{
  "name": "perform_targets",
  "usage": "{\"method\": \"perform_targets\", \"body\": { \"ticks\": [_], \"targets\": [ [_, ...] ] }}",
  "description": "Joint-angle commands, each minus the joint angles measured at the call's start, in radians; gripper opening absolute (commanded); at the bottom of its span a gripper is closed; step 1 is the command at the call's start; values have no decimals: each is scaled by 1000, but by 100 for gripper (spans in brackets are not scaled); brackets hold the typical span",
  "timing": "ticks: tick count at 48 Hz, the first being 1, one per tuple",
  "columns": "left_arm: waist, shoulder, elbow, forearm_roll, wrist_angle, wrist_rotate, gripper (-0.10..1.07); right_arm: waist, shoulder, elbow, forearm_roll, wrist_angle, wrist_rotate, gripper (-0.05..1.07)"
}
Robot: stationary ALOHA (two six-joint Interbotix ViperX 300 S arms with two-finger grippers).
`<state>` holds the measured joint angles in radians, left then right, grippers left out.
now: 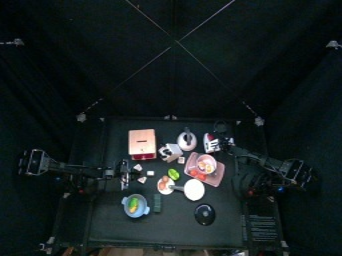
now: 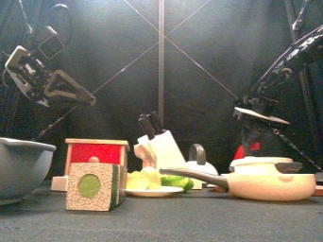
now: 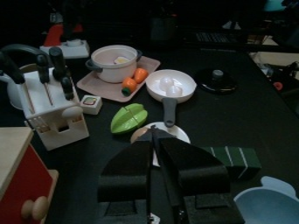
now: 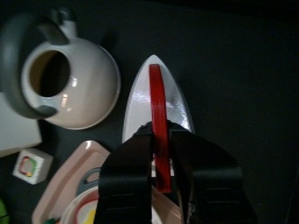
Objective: Place iron in front of table
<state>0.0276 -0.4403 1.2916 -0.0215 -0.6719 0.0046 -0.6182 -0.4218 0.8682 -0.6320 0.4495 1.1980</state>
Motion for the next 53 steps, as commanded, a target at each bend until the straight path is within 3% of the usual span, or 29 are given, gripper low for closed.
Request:
{"method": "perform_targets", "body": {
  "ticks": [1,10,21,26,33,44,53],
  "targets": [
    [-8,-2,-21,5,-6,2,49,26,-66,-28,8,-2,5,46],
    [-12,-2,-32,5,-6,2,49,183,-172,-12,52,-64,8,46],
    [-14,-2,-34,5,-6,2,49,402,-141,9,118,-281,8,46],
    [-14,-2,-35,3,-6,2,49,535,-86,12,112,-348,0,46],
    [-12,-2,-37,2,-8,2,49,693,11,8,101,-356,5,46],
    [-14,-2,-35,2,-6,2,49,888,187,-64,107,-368,3,46],
    [-14,-2,-37,3,-6,2,49,916,325,-156,117,-365,3,47]
  ]
}}
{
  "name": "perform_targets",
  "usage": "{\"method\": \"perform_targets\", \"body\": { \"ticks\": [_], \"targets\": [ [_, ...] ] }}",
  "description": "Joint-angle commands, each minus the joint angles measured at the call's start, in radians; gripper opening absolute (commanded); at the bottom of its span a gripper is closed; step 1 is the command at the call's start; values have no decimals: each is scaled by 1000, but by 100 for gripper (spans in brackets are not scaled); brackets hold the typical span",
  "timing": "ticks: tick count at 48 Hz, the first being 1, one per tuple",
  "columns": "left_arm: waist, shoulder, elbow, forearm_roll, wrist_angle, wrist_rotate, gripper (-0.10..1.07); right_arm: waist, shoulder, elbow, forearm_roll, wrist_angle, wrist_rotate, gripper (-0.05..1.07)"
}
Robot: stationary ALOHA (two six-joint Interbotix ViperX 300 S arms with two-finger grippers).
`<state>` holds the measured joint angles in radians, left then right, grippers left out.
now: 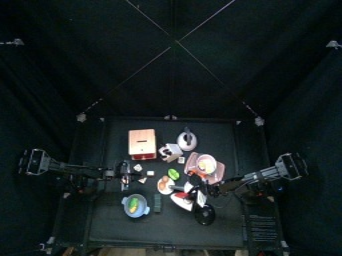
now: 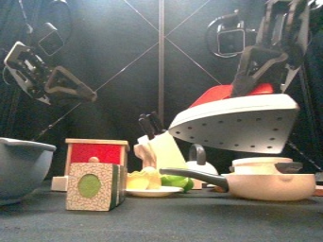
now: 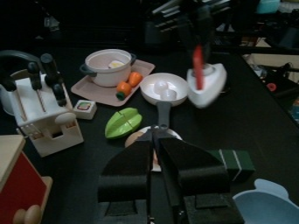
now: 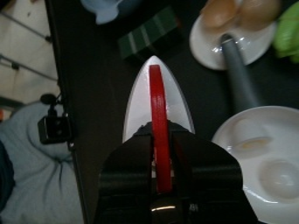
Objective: Place iron in front of table
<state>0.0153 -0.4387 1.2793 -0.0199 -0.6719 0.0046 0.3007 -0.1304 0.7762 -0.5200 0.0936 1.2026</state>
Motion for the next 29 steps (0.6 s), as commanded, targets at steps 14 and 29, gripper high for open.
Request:
{"method": "perform_targets", "body": {
  "ticks": [14,29],
  "targets": [
    [-2,-3,-23,3,-6,2,49,-2,150,-169,-8,91,-6,56],
    [-6,-3,-21,3,-6,2,49,5,181,-218,-8,126,-6,76]
  ]
}}
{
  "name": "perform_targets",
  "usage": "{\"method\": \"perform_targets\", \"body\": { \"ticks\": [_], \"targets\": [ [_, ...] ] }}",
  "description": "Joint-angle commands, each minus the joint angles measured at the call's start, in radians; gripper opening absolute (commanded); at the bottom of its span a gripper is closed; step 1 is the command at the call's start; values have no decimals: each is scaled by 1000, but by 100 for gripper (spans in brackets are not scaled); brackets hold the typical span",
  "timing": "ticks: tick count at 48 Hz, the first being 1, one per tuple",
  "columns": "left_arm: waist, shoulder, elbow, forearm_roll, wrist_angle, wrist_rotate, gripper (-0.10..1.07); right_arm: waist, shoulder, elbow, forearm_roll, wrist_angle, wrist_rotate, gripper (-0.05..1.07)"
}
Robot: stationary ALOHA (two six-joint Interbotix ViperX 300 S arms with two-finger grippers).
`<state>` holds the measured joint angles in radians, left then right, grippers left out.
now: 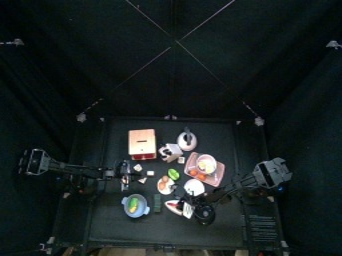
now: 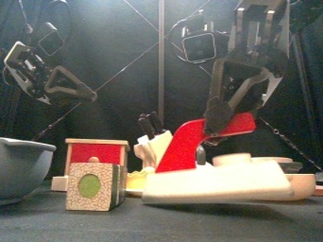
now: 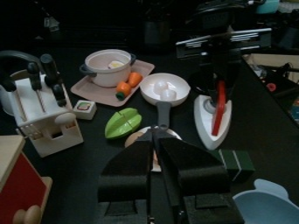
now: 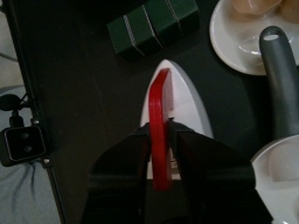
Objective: Place iron in front of table
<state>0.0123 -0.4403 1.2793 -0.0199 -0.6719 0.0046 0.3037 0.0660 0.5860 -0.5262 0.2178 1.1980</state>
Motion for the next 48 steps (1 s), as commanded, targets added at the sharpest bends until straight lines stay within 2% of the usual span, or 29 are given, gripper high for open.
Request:
{"method": "perform_targets", "body": {
  "ticks": [1,6,48],
  "targets": [
    [-3,-2,-23,3,-6,2,49,0,-15,-29,-2,2,-2,77],
    [-3,-2,-21,3,-6,2,49,3,-20,-34,-2,12,-2,80],
    [0,-2,-17,2,-3,2,49,2,-57,-63,3,172,-3,80]
  ]
}}
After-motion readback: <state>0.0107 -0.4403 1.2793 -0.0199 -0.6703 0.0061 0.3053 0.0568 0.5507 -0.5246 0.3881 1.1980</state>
